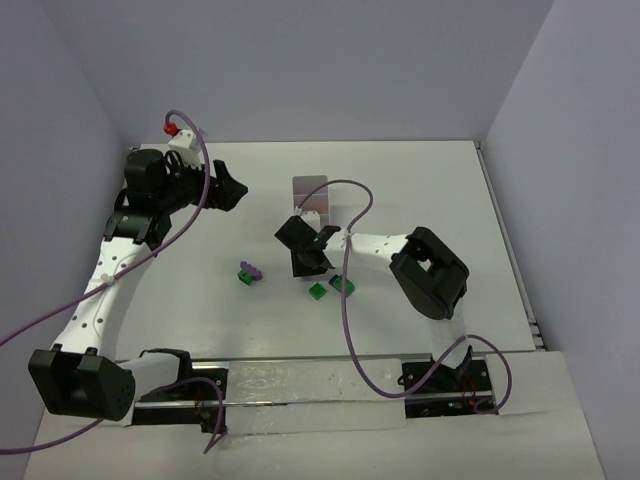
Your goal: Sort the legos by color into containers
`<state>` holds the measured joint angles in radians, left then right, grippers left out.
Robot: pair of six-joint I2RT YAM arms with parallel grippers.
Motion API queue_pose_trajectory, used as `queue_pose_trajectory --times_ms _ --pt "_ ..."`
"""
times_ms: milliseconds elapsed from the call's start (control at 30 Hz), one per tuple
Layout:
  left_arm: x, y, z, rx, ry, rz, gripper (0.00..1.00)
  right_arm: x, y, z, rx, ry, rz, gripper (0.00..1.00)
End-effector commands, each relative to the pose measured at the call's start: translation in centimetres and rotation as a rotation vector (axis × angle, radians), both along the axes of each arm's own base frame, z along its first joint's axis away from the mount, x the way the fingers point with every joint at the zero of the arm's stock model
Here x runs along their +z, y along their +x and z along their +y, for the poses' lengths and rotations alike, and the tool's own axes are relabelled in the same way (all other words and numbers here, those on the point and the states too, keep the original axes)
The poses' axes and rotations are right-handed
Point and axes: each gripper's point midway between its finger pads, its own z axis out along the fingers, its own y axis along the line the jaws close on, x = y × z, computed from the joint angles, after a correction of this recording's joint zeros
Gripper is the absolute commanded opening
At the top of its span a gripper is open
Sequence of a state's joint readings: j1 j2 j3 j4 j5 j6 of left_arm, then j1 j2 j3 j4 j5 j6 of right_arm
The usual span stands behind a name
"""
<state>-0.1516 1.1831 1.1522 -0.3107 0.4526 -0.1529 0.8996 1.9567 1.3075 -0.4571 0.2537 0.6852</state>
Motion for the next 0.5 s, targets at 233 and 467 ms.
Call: queue_pose_trajectory --times_ms 233,467 --pt "0.6 0.3 0.4 0.008 0.006 -0.039 0.99 -0.7 1.6 -1.1 -0.072 -0.050 -0.013 0.38" --pt "0.4 0.4 0.4 0.004 0.004 -0.032 0.99 -1.4 1.9 -1.6 -0.087 -0.061 0.007 0.37"
